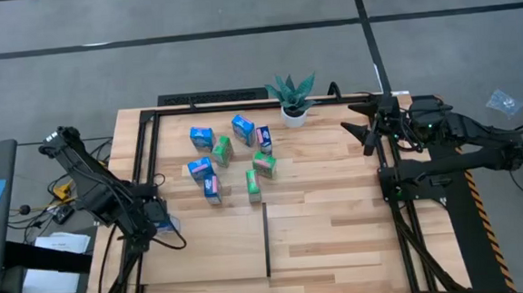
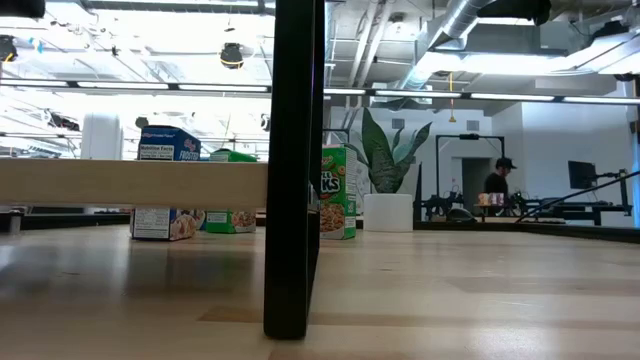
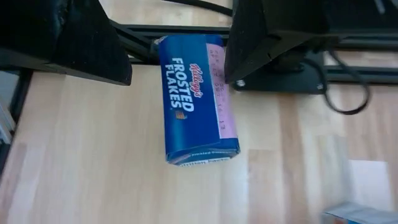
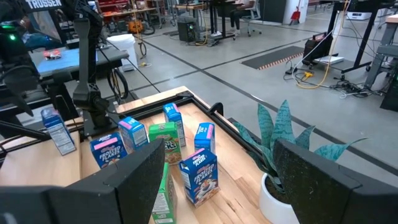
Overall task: Stack cereal on shelf
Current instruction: Put the left blue cereal box on the shelf, then put the bottom light blue cereal box on the shelf
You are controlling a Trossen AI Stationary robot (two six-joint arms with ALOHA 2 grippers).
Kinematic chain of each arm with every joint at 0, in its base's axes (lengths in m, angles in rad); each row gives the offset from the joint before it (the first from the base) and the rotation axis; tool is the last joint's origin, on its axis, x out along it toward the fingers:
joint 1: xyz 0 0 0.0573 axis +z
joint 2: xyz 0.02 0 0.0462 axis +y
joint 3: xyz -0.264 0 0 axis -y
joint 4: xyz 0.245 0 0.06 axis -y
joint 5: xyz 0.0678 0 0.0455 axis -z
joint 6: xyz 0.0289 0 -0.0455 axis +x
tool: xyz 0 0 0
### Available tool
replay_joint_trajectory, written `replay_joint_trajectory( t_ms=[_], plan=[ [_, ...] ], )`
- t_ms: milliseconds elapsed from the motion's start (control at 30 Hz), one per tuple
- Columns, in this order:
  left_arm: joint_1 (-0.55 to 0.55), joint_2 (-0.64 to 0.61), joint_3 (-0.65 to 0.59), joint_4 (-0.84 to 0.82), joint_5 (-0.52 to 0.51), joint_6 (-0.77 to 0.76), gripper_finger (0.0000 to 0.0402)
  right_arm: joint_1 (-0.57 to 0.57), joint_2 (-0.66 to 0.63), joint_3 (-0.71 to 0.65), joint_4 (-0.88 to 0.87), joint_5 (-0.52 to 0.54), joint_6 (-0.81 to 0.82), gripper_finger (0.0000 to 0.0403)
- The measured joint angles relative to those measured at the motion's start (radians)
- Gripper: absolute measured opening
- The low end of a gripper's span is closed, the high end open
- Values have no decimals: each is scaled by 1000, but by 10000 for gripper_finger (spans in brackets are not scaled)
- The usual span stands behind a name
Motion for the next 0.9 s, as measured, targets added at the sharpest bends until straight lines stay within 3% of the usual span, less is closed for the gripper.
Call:
replay_joint_trajectory(
  t_ms=[267,467,667,900],
  plan=[
    [0,0,87,-69,-43,-44,248,0,0,0,0,0,-1,322],
    [23,0,155,-69,-186,-60,248,0,0,0,0,0,-3,322],
    [204,0,185,-65,-297,-102,248,0,0,0,0,0,-5,322],
    [508,51,185,-25,-273,173,248,0,0,0,0,0,-26,322]
  ],
)
